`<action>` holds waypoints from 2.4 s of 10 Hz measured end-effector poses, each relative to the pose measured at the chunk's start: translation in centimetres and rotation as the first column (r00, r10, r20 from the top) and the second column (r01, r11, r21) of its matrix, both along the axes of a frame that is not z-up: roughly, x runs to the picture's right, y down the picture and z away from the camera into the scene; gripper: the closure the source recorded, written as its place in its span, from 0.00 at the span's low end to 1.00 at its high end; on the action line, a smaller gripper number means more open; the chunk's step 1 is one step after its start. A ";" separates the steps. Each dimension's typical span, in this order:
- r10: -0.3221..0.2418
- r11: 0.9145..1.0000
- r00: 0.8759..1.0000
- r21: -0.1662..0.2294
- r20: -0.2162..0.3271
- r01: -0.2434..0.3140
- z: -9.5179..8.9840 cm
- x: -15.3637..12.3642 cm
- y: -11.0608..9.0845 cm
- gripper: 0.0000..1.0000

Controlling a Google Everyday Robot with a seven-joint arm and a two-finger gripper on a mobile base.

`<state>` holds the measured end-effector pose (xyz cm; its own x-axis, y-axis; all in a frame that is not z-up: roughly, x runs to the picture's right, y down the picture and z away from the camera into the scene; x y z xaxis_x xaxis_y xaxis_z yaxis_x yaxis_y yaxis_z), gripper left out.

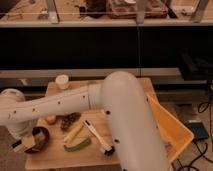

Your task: Wipe purple bowl with eraser

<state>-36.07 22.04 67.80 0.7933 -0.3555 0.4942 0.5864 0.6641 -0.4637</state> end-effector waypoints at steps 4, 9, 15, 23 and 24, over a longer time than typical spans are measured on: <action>0.010 1.000 0.999 -0.024 -0.050 -0.011 1.1 3.3 0.8 1.00; 0.030 0.999 0.994 -0.017 -0.103 -0.032 4.4 4.0 -2.1 1.00; -0.007 1.000 0.995 0.026 -0.104 0.009 4.9 0.4 -4.2 1.00; -0.068 0.997 0.998 0.029 0.012 0.068 0.7 -3.0 -1.1 1.00; -0.089 0.996 0.996 0.031 0.027 0.088 -0.1 -3.2 0.0 1.00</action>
<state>-39.28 22.00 67.73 0.7442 -0.4384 0.5040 0.6560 0.6221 -0.4274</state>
